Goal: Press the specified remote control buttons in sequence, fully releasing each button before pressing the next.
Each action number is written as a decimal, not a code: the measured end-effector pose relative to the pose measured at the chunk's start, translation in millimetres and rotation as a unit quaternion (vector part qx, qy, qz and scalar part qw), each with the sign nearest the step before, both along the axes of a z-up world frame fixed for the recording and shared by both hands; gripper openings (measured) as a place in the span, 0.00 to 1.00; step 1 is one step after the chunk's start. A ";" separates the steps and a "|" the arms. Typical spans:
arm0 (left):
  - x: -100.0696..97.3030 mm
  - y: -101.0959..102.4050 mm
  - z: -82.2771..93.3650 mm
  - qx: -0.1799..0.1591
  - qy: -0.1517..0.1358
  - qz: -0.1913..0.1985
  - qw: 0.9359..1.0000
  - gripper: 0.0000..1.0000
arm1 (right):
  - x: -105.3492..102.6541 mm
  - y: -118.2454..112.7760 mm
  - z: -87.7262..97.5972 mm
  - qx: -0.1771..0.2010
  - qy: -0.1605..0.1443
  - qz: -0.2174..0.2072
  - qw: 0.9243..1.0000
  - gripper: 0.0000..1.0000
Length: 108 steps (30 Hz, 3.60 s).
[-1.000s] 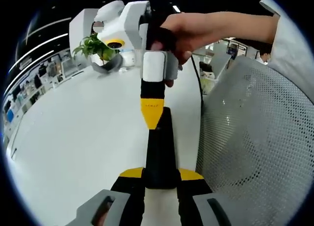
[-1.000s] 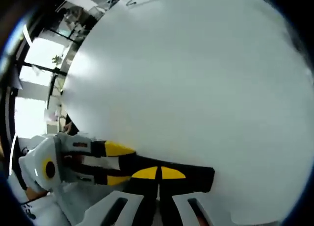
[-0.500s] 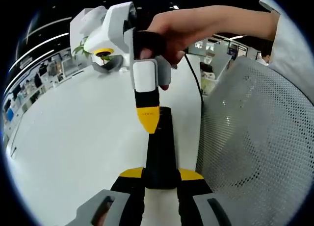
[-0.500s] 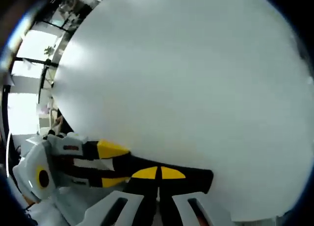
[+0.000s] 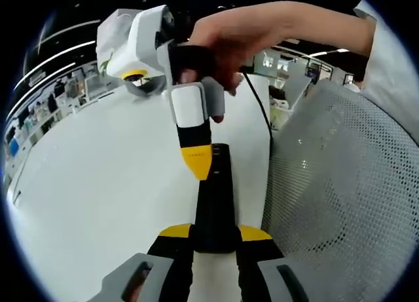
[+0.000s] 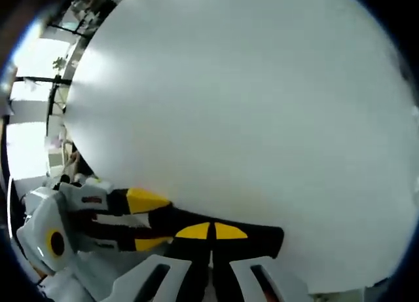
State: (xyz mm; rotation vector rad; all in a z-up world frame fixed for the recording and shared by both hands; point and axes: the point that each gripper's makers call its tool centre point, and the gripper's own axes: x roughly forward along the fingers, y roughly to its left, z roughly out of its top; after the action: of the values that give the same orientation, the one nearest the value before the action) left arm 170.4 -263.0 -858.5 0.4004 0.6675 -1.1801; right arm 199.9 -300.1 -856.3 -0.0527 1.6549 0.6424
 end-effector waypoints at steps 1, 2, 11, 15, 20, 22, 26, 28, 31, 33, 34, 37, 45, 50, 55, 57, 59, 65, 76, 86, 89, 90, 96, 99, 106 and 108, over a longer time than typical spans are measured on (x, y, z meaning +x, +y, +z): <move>0.0 0.0 0.0 0.000 -0.001 0.000 1.000 0.24 | -0.8 0.2 0.8 0.007 -0.008 0.007 1.000 0.00; -0.1 0.0 0.0 0.002 -0.002 -0.002 1.000 0.24 | -0.6 0.6 0.7 0.012 -0.014 0.015 1.000 0.00; -0.3 0.1 -0.2 0.006 -0.009 -0.007 1.000 0.24 | 0.5 -7.2 3.3 0.021 -0.066 0.021 0.997 0.00; -0.5 -0.2 -0.1 0.010 -0.014 -0.011 1.000 0.24 | -4.1 -12.4 8.6 0.030 -0.069 0.009 0.997 0.00; -0.4 0.1 -0.2 0.011 -0.014 -0.011 1.000 0.24 | -10.3 -9.8 12.1 0.053 -0.057 -0.010 0.997 0.00; -0.6 0.3 -0.1 0.011 -0.015 -0.011 1.000 0.24 | -12.0 -8.6 10.9 0.050 -0.058 -0.005 0.997 0.00; -0.7 0.6 -0.2 0.011 -0.014 -0.011 1.000 0.24 | -11.9 -4.3 11.3 0.055 -0.068 0.001 0.996 0.00; -1.1 0.6 0.2 0.010 -0.014 -0.011 1.000 0.24 | -11.9 -2.2 9.4 0.057 -0.068 0.003 0.996 0.00; -0.7 0.7 -0.2 0.010 -0.015 -0.011 1.000 0.24 | -13.4 -2.8 4.2 0.049 -0.066 0.006 0.997 0.00; -0.9 0.6 -0.1 0.010 -0.015 -0.011 1.000 0.24 | -14.2 -1.3 4.6 0.054 -0.062 0.003 0.997 0.00; -1.1 0.6 0.2 0.010 -0.014 -0.011 1.000 0.24 | -14.2 -0.6 5.1 0.053 -0.064 0.001 0.997 0.00; -0.8 0.7 -0.1 0.010 -0.014 -0.011 1.000 0.24 | -14.2 -0.8 3.8 0.044 -0.069 0.014 0.997 0.00; -0.8 0.4 -0.4 0.009 -0.014 -0.010 1.000 0.24 | -13.5 -1.6 2.5 0.031 -0.069 0.015 0.997 0.00; -0.8 0.3 -0.7 0.007 -0.014 -0.009 1.000 0.24 | -12.1 -2.0 1.5 0.029 -0.055 0.005 0.998 0.00; -0.7 0.2 -0.8 0.007 -0.014 -0.008 1.000 0.24 | -12.8 -2.3 1.6 0.026 -0.059 -0.002 0.998 0.00; -0.6 0.2 -0.9 0.007 -0.014 -0.008 1.000 0.24 | -13.0 -3.3 2.0 0.029 -0.061 -0.008 0.998 0.00; -0.6 0.2 -0.9 0.007 -0.015 -0.007 1.000 0.24 | -13.8 -2.7 2.7 0.036 -0.076 -0.005 0.996 0.00; -0.4 0.2 -0.9 0.005 -0.016 -0.009 1.000 0.24 | -14.6 -3.5 4.3 0.056 -0.119 -0.018 0.991 0.00; -0.3 0.2 -0.4 0.005 -0.016 -0.007 1.000 0.24 | -19.5 -13.4 5.6 0.094 -0.138 -0.081 0.983 0.00; 0.5 0.2 -1.0 0.005 -0.017 -0.007 1.000 0.24 | -19.5 -6.7 4.3 0.097 -0.138 -0.070 0.983 0.00; 0.1 0.1 -0.7 0.004 -0.018 -0.007 1.000 0.24 | -20.2 -6.3 4.7 0.093 -0.146 -0.058 0.983 0.00; 0.1 0.0 -0.7 0.004 -0.017 -0.007 1.000 0.24 | -19.9 -7.2 4.5 0.093 -0.146 -0.059 0.983 0.00; 0.1 -0.2 -0.6 0.004 -0.018 -0.006 1.000 0.24 | -22.4 -5.4 4.4 0.088 -0.146 -0.049 0.984 0.00; 0.0 -0.1 -0.6 0.003 -0.018 -0.006 1.000 0.24 | -22.1 -6.2 3.9 0.086 -0.148 -0.046 0.984 0.00; 0.0 -0.4 -0.4 0.003 -0.017 -0.005 1.000 0.24 | -22.2 -6.8 1.8 0.085 -0.150 -0.039 0.984 0.00; 0.2 -0.4 -0.8 0.003 -0.016 -0.005 1.000 0.24 | -22.8 -6.5 1.7 0.084 -0.152 -0.034 0.984 0.00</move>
State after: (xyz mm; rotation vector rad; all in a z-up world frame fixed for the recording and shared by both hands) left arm 170.6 -263.4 -859.3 0.4275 0.6407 -1.1798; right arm 177.0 -306.6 -854.5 0.0270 1.2989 0.6836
